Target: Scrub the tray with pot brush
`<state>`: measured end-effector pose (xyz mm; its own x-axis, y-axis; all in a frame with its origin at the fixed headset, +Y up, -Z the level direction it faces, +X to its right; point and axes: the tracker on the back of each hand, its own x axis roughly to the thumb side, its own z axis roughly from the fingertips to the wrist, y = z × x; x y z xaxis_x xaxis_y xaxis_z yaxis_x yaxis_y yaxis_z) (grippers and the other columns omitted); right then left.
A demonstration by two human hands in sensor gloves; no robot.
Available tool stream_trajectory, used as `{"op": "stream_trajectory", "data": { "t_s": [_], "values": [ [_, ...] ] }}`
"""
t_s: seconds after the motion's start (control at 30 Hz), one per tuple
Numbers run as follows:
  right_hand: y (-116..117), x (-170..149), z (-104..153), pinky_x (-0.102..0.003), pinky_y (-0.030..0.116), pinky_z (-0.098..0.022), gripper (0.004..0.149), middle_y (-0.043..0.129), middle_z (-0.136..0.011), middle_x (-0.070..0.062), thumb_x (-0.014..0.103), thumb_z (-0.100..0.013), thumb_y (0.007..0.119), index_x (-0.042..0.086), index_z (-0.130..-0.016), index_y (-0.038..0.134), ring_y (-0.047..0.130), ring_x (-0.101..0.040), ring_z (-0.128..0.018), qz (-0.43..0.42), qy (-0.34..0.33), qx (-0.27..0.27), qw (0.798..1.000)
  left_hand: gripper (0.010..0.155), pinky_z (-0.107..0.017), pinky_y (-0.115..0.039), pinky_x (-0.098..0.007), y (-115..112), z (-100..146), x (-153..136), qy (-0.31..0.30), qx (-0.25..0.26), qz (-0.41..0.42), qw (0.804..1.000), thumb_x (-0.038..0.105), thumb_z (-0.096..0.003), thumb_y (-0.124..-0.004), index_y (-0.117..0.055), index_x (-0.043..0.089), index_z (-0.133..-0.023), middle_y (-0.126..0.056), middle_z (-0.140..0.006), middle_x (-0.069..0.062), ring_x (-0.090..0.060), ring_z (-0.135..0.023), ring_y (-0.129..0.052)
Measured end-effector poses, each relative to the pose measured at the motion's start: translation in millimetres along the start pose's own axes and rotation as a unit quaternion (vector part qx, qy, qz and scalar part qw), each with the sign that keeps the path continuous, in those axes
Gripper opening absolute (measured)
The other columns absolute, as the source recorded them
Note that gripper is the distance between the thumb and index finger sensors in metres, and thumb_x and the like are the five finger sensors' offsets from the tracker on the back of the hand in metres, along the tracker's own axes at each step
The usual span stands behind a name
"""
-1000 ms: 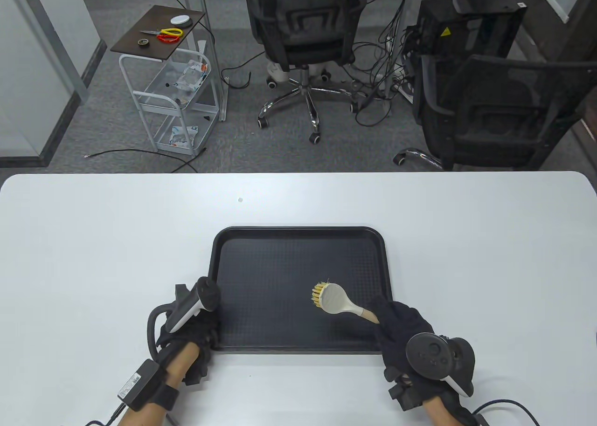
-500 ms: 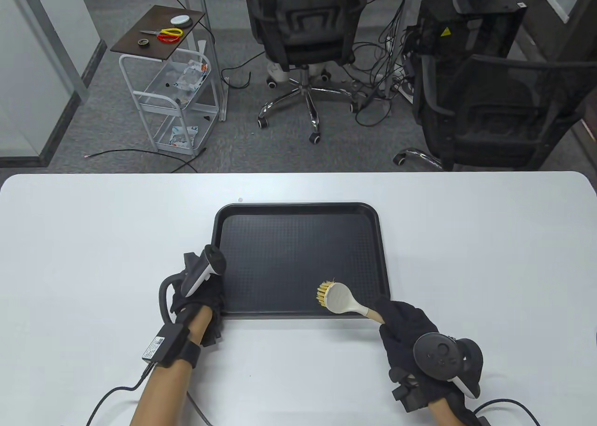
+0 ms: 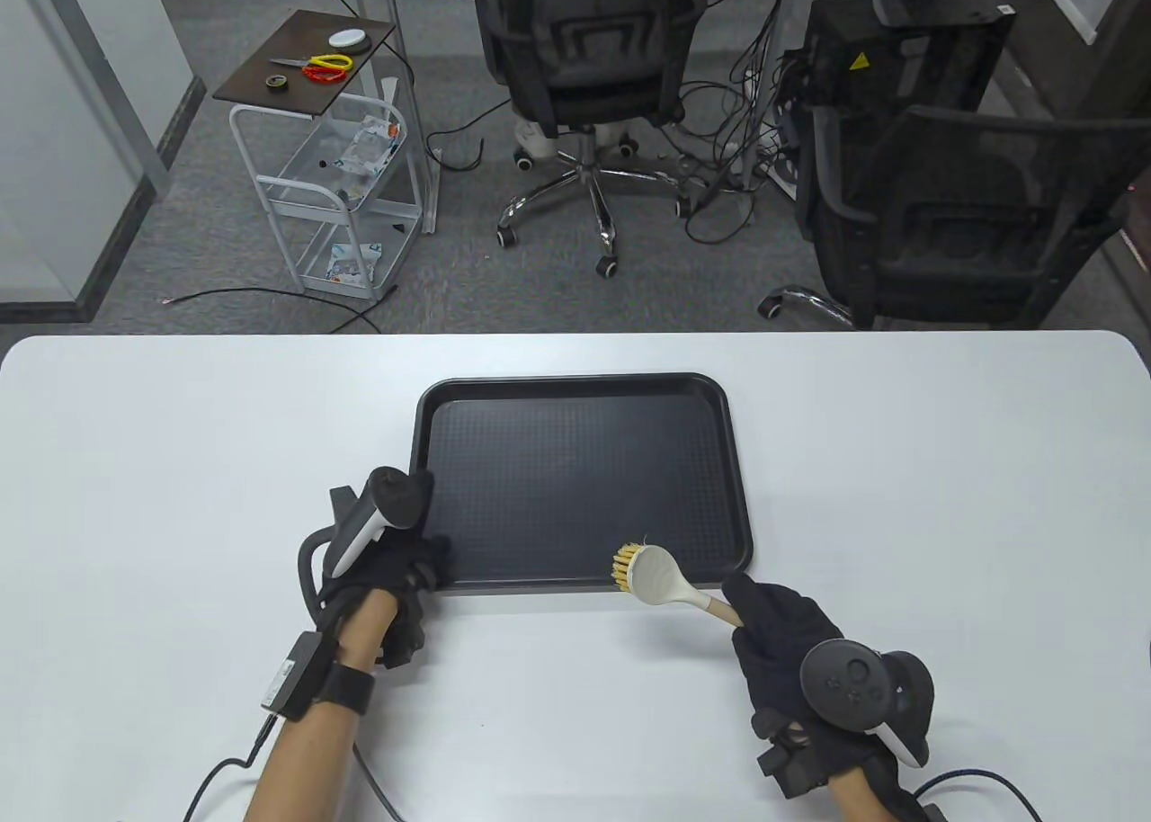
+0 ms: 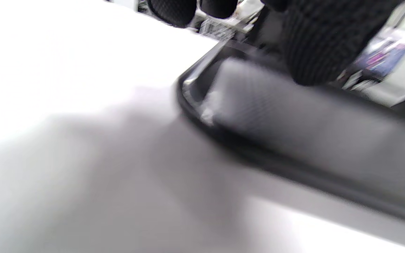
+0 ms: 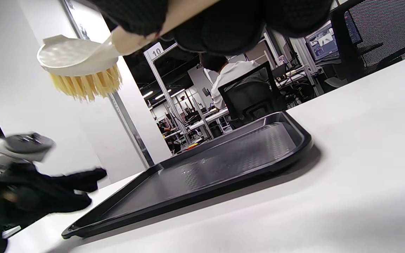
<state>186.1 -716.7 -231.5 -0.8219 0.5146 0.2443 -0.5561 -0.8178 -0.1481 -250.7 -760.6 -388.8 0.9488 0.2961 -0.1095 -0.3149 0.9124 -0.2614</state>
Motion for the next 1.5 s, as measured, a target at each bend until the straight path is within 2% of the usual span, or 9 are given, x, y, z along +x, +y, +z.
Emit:
{"op": "stream_trajectory", "data": {
  "t_s": [0.17, 0.33, 0.43, 0.6, 0.8, 0.93, 1.2, 1.4, 1.5],
  "values": [
    [5, 0, -1, -0.047, 0.076, -0.054, 0.057, 0.075, -0.094, -0.006, 0.032, -0.047, 0.081, 0.026, -0.101, 0.066, 0.087, -0.023, -0.071, 0.014, -0.001, 0.017, 1.0, 0.084, -0.081, -0.014, -0.05, 13, 69, 17, -0.142, 0.034, 0.031, 0.989, 0.061, -0.0408, -0.082, -0.032, 0.051, -0.108, -0.015, -0.118, 0.014, -0.025, -0.113, -0.019],
    [9, -2, -1, -0.045, 0.077, -0.053, 0.058, 0.076, -0.093, -0.005, 0.033, -0.046, 0.083, 0.026, -0.101, 0.066, 0.088, -0.021, -0.069, 0.022, 0.007, 0.021, 0.999, 0.083, -0.082, -0.015, -0.05, -1, 104, 10, -0.187, 0.025, 0.048, 0.981, 0.062, -0.0409, -0.081, -0.034, 0.049, -0.108, -0.016, -0.118, 0.013, -0.025, -0.114, -0.016],
    [14, -5, -3, -0.044, 0.079, -0.052, 0.06, 0.075, -0.094, -0.005, 0.034, -0.045, 0.084, 0.026, -0.102, 0.064, 0.089, -0.02, -0.068, 0.031, 0.016, 0.03, 0.999, 0.083, -0.081, -0.013, -0.05, -14, 104, 2, -0.181, 0.004, 0.043, 0.983, 0.061, -0.0412, -0.081, -0.034, 0.048, -0.109, -0.015, -0.118, 0.013, -0.025, -0.114, -0.014],
    [23, -7, -6, -0.044, 0.08, -0.051, 0.062, 0.074, -0.092, -0.006, 0.034, -0.045, 0.086, 0.025, -0.102, 0.064, 0.09, -0.02, -0.067, 0.036, 0.03, 0.061, 0.997, 0.081, -0.081, -0.012, -0.05, -19, 96, -4, -0.169, -0.013, 0.057, 0.984, 0.059, -0.0421, -0.08, -0.036, 0.048, -0.108, -0.017, -0.118, 0.013, -0.025, -0.114, -0.014],
    [41, 23, -17, -0.048, 0.076, -0.058, 0.056, 0.074, -0.094, -0.003, 0.034, -0.047, 0.081, 0.028, -0.1, 0.064, 0.088, -0.022, -0.074, 0.051, -0.009, 0.09, 0.995, 0.082, -0.081, -0.011, -0.05, -14, 97, -10, -0.167, -0.008, 0.078, 0.983, 0.059, -0.0413, -0.081, -0.036, 0.048, -0.108, -0.017, -0.118, 0.012, -0.025, -0.114, -0.014],
    [66, 51, -34, -0.051, 0.069, -0.065, 0.055, 0.073, -0.096, 0.0, 0.033, -0.048, 0.078, 0.028, -0.1, 0.062, 0.083, -0.024, -0.08, 0.069, -0.04, 0.167, 0.983, 0.08, -0.081, -0.01, -0.05, -12, 98, -10, -0.168, -0.005, 0.082, 0.982, 0.059, -0.0422, -0.081, -0.036, 0.047, -0.109, -0.017, -0.118, 0.012, -0.025, -0.114, -0.014],
    [127, 75, -56, -0.054, 0.062, -0.07, 0.052, 0.076, -0.095, 0.001, 0.032, -0.047, 0.078, 0.03, -0.098, 0.066, 0.08, -0.025, -0.085, 0.108, -0.051, 0.24, 0.963, 0.082, -0.08, -0.009, -0.049, -12, 98, -10, -0.169, -0.012, 0.075, 0.983, 0.059, -0.0416, -0.082, -0.037, 0.047, -0.109, -0.017, -0.118, 0.012, -0.025, -0.114, -0.014],
    [146, 75, -55, -0.055, 0.062, -0.07, 0.051, 0.081, -0.095, 0.002, 0.033, -0.047, 0.08, 0.031, -0.097, 0.071, 0.081, -0.026, -0.089, 0.153, -0.041, 0.227, 0.961, 0.081, -0.08, -0.008, -0.049, -12, 99, -11, -0.176, -0.009, 0.077, 0.981, 0.059, -0.0418, -0.081, -0.037, 0.047, -0.109, -0.017, -0.118, 0.012, -0.024, -0.114, -0.014],
    [152, 73, -53, -0.052, 0.065, -0.068, 0.052, 0.082, -0.095, 0.002, 0.034, -0.047, 0.081, 0.031, -0.097, 0.071, 0.08, -0.026, -0.09, 0.205, -0.047, 0.229, 0.95, 0.081, -0.08, -0.008, -0.049, -12, 99, -10, -0.179, -0.008, 0.076, 0.981, 0.059, -0.0419, -0.081, -0.036, 0.047, -0.109, -0.017, -0.118, 0.012, -0.025, -0.114, -0.014]
  ]
}}
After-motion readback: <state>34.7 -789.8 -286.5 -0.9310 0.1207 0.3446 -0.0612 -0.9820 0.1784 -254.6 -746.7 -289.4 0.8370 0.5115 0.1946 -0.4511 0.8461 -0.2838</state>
